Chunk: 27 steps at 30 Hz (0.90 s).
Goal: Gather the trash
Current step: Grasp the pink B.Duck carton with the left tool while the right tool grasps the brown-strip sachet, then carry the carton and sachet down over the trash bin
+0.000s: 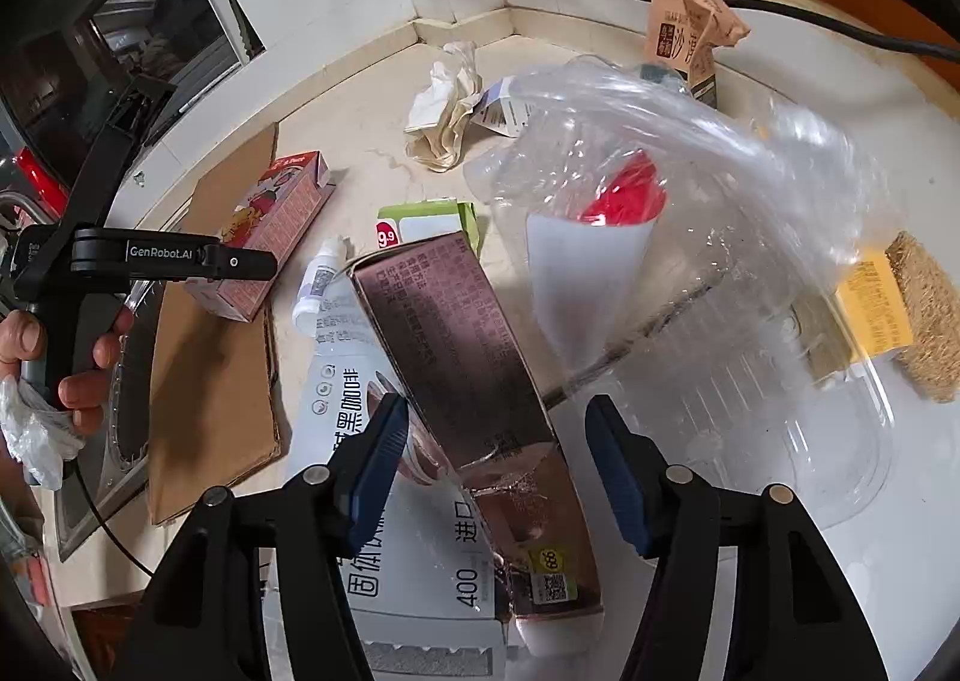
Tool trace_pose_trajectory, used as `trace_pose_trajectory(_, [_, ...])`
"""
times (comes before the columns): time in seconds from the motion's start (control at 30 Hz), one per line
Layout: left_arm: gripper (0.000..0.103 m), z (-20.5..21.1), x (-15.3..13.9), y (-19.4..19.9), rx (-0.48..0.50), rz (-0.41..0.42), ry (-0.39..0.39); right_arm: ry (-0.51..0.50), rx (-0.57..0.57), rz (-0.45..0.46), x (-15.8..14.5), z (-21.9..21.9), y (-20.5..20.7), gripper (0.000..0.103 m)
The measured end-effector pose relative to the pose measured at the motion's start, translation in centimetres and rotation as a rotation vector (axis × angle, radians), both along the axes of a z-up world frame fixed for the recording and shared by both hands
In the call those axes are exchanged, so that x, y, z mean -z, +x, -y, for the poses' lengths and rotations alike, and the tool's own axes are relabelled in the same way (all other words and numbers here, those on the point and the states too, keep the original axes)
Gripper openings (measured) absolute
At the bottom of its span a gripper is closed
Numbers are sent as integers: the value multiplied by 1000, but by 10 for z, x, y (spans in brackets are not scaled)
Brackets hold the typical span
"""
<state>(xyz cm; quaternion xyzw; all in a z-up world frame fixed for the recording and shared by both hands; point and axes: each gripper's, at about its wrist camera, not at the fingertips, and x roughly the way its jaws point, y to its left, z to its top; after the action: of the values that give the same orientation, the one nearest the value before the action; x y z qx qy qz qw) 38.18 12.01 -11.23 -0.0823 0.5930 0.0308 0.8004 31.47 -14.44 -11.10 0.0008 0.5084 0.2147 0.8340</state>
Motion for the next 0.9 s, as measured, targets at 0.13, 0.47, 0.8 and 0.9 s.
trace_pose_trajectory(0.13, [52,0,-1,-4,3,10,17,21,-10,5,-1,0,-2,55])
trace_pose_trajectory(0.47, [51,3,-21,-33,-24,70,65,-16,-30,72,-15,2,-33,32])
trace_pose_trajectory(0.8, [51,2,-87,-94,-19,165,14,11,1,180,-81,13,-98,31])
trace_pose_trajectory(0.9, [51,5,-106,-124,15,191,8,1,3,205,-105,14,-130,31])
